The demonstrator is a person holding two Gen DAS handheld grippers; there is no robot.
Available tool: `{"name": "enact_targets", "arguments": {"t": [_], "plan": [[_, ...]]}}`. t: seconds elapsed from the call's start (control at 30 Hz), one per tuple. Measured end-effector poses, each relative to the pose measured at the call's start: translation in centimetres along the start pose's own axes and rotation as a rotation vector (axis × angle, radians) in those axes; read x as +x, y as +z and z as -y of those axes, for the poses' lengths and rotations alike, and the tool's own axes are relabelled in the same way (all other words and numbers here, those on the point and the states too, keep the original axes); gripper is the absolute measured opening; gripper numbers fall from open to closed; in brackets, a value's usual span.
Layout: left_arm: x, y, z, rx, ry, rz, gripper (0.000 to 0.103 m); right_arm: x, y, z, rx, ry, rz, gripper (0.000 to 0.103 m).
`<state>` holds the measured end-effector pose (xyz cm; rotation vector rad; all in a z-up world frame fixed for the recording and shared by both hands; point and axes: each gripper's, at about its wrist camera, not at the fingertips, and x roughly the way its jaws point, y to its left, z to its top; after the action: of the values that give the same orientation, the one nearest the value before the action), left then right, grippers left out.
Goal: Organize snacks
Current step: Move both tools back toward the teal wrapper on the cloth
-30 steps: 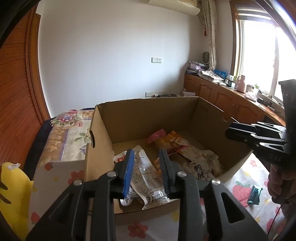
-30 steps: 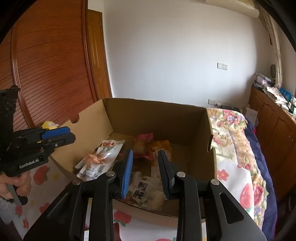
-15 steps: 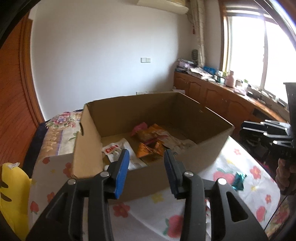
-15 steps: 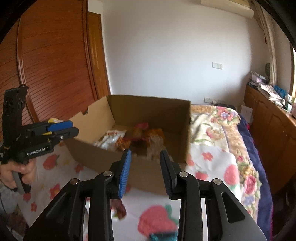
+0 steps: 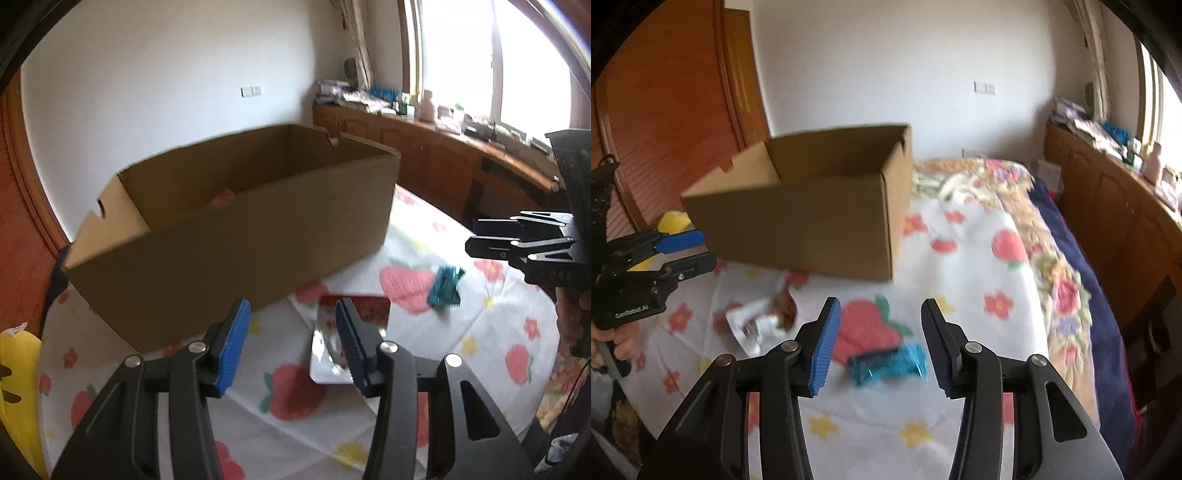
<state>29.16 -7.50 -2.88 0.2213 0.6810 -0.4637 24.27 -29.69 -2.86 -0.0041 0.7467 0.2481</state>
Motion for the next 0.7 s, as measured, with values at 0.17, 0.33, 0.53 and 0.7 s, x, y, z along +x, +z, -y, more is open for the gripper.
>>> {"name": "enact_targets", "arguments": {"t": [0.17, 0.33, 0.53, 0.7], "plan": [[1.1, -0.9, 0.3, -0.021, -0.046, -0.051, 0.049, 0.8, -1.7, 0.9, 0.040, 0.001, -0.043, 0.046], [2.0, -1.4, 0.5, -0.043, -0.064, -0.084, 0.049, 1.3, -2.4, 1.0, 0.055, 0.007, -0.065, 0.046], [3.0, -1.5, 1.0, -0.048, -0.086, -0.121, 0.050, 2.4, -3.0, 1.0, 0.082, 0.034, -0.103, 0.047], [3.6, -1.5, 1.6, -0.034, -0.102, -0.142, 0.050, 3.5, -3.0, 1.2, 0.103, 0.049, -0.143, 0.048]]}}
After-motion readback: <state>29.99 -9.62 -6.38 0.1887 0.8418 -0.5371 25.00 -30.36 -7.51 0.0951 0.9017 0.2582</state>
